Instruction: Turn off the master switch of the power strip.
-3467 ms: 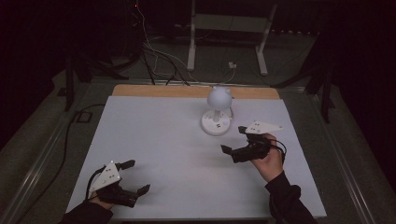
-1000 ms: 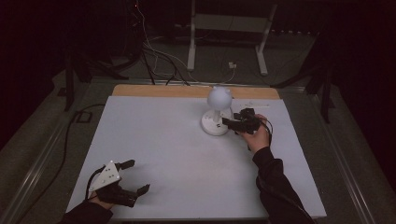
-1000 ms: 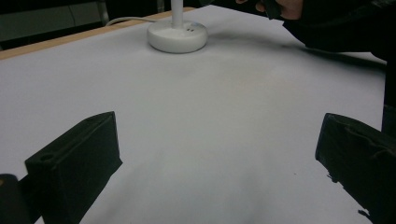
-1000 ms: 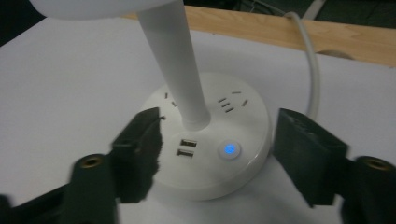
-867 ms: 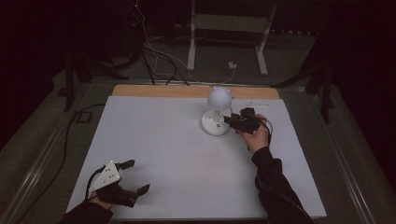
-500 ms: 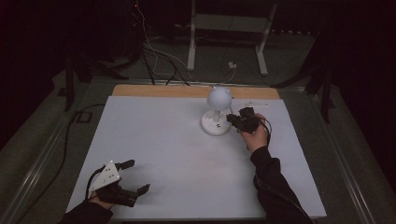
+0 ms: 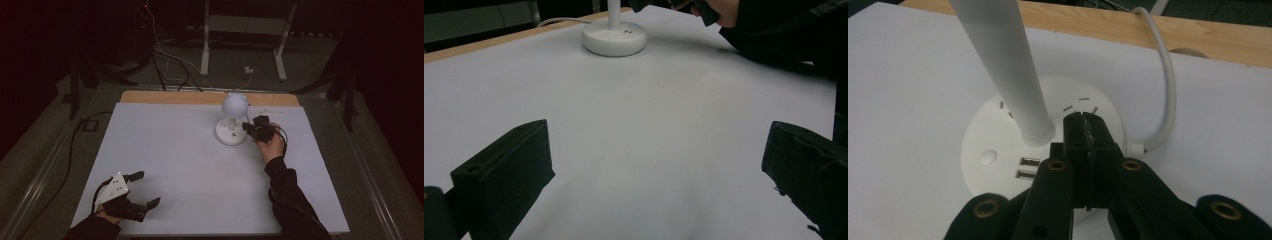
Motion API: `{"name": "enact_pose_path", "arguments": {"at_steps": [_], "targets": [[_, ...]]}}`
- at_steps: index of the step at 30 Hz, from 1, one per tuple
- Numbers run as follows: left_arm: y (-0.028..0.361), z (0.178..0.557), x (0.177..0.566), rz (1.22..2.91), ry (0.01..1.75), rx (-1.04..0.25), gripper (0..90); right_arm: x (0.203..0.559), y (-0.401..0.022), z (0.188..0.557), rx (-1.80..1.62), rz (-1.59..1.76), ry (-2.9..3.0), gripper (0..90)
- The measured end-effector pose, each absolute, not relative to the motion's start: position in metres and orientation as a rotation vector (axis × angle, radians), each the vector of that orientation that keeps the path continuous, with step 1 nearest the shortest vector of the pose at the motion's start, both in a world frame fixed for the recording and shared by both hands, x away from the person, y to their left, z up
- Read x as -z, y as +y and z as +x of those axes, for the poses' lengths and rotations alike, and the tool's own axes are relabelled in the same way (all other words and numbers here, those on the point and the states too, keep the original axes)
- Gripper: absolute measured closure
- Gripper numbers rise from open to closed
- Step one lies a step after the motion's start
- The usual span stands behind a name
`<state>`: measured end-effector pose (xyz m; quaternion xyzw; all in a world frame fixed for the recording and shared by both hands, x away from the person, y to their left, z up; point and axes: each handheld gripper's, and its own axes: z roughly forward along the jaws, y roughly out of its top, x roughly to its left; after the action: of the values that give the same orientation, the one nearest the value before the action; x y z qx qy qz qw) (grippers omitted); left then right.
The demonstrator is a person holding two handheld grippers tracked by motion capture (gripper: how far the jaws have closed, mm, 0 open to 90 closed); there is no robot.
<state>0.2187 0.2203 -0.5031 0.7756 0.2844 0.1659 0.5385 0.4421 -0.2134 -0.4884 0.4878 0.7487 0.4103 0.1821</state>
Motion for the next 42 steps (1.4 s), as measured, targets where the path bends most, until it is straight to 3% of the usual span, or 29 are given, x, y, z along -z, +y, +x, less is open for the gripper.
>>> {"name": "enact_pose_path", "arguments": {"at_steps": [42], "targets": [[0.219, 0.219, 0.504, 1.853, 0.672, -0.395, 0.4, 0.510, -0.205, 0.441, -1.084, 1.307, 2.128, 90.0]]}}
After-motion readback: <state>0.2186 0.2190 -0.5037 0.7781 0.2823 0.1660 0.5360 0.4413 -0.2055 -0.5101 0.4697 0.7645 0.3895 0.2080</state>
